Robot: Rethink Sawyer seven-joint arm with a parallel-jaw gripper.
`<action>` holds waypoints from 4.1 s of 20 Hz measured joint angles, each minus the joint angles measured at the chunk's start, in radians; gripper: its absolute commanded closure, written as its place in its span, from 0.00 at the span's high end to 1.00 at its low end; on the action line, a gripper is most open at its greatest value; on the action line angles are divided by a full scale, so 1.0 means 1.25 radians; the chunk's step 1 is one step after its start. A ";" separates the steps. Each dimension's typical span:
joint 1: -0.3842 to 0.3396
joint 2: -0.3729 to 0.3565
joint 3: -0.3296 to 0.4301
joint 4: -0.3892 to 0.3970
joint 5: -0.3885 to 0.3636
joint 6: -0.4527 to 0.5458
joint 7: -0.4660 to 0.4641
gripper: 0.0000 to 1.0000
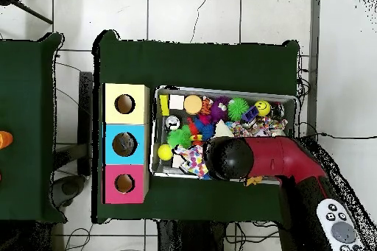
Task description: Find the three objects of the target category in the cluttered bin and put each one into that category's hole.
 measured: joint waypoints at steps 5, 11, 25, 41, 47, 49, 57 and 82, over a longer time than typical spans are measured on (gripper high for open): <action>0.013 -0.002 -0.017 0.009 0.000 0.000 0.000 1.00; 0.060 -0.028 -0.045 0.055 0.021 0.000 0.000 1.00; 0.220 -0.114 -0.114 0.127 0.138 0.000 0.001 1.00; 0.216 0.046 -0.159 0.126 0.143 -0.140 0.001 1.00; 0.237 0.068 -0.184 0.126 0.143 -0.152 0.001 1.00; 0.251 0.071 -0.194 0.126 0.150 -0.154 0.001 1.00; 0.281 0.027 -0.233 0.132 0.205 -0.154 0.001 1.00; 0.279 0.073 -0.244 0.121 0.228 -0.154 0.001 1.00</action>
